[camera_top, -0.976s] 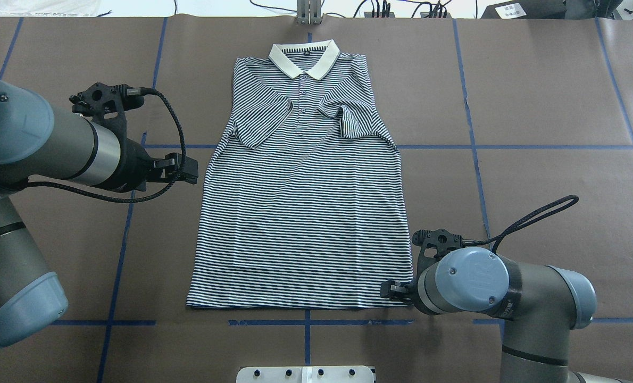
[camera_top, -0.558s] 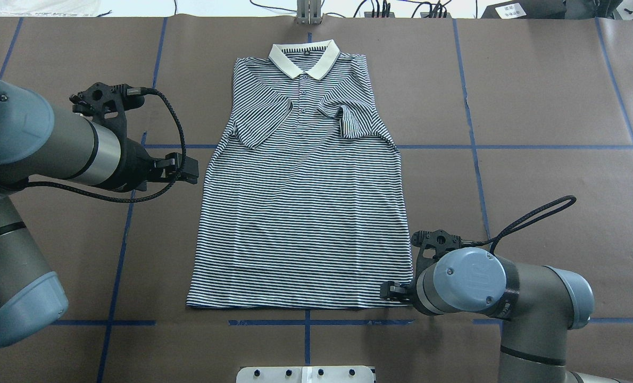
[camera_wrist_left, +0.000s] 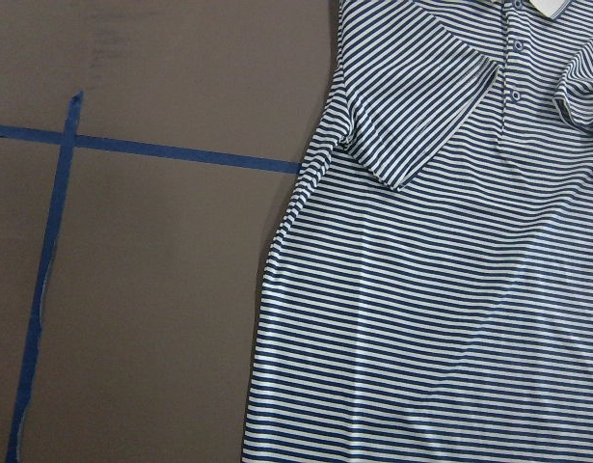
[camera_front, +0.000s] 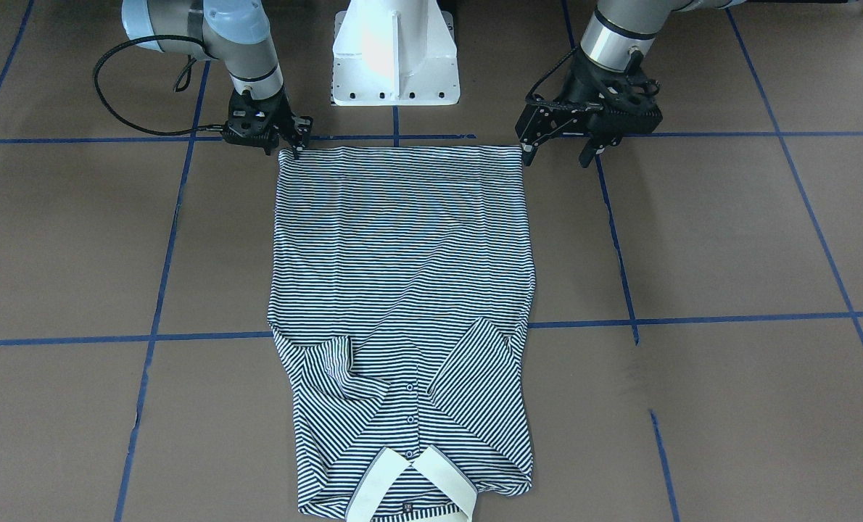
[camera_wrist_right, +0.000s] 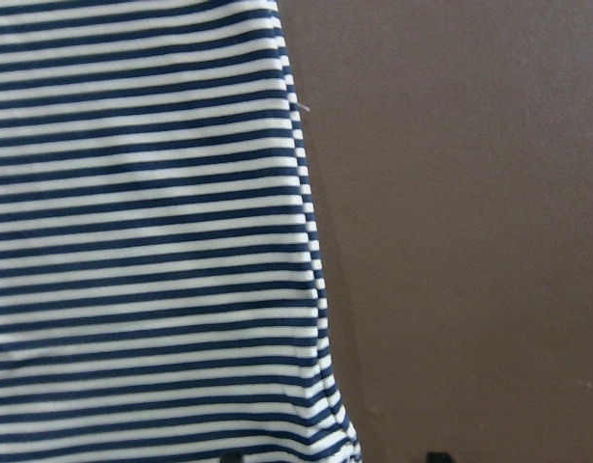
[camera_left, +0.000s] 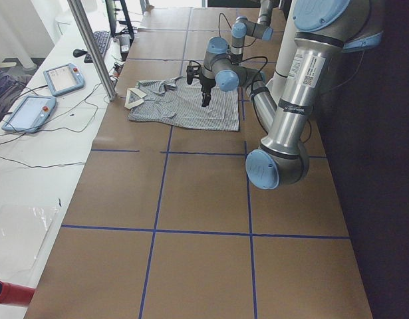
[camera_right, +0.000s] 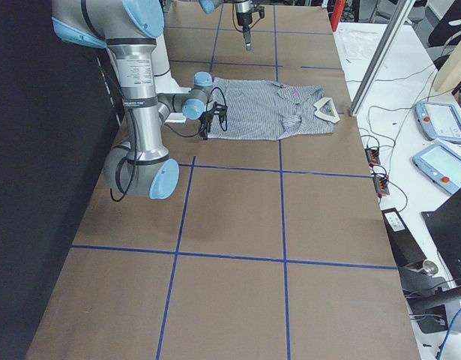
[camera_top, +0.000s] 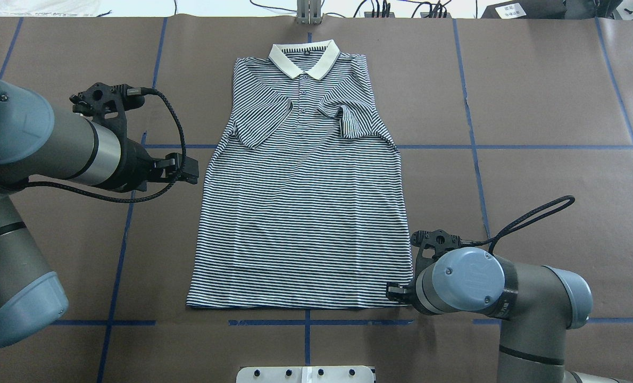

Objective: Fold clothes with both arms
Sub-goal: 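Lower the right gripper onto the hem corner nearest it, then move the left gripper to the hem corner nearest it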

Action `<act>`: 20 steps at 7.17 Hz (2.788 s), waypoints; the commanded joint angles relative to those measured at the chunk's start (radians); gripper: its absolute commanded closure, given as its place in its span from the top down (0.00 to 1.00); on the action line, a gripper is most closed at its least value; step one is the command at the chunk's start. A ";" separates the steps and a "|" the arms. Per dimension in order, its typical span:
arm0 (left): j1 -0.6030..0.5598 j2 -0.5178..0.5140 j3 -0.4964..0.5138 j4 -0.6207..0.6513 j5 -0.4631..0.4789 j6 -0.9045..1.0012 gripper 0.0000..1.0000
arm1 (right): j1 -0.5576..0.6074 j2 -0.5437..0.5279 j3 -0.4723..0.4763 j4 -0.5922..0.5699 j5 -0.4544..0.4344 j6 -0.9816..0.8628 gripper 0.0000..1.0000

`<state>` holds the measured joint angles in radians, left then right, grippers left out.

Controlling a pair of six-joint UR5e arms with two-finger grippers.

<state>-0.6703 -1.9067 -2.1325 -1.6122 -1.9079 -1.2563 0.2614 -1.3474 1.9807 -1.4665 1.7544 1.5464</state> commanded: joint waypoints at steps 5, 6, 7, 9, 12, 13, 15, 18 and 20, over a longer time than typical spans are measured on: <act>0.005 0.003 0.003 -0.003 -0.003 -0.021 1.00 | 0.002 0.002 0.018 0.002 0.001 0.001 0.00; 0.052 0.008 -0.007 -0.006 -0.003 -0.135 1.00 | 0.010 -0.001 0.048 0.002 0.004 0.001 0.00; 0.163 0.012 -0.007 -0.008 0.039 -0.296 1.00 | 0.015 -0.002 0.064 0.002 0.005 0.001 0.00; 0.349 0.041 -0.012 0.030 0.207 -0.493 1.00 | 0.016 -0.001 0.076 0.003 0.004 0.001 0.00; 0.428 0.098 0.041 0.040 0.273 -0.569 0.99 | 0.021 0.001 0.089 0.003 0.005 0.001 0.00; 0.434 0.100 0.075 0.037 0.299 -0.569 0.99 | 0.024 0.001 0.089 0.003 0.005 0.001 0.00; 0.449 0.089 0.107 0.031 0.310 -0.575 0.99 | 0.032 0.001 0.089 0.003 0.005 -0.002 0.00; 0.466 0.087 0.135 -0.005 0.310 -0.577 0.99 | 0.036 0.002 0.092 0.003 0.010 -0.002 0.00; 0.466 0.087 0.138 -0.006 0.310 -0.575 0.96 | 0.039 0.001 0.092 0.003 0.016 0.000 0.00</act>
<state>-0.2045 -1.8192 -1.9962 -1.6164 -1.5984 -1.8328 0.2994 -1.3458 2.0720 -1.4634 1.7677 1.5457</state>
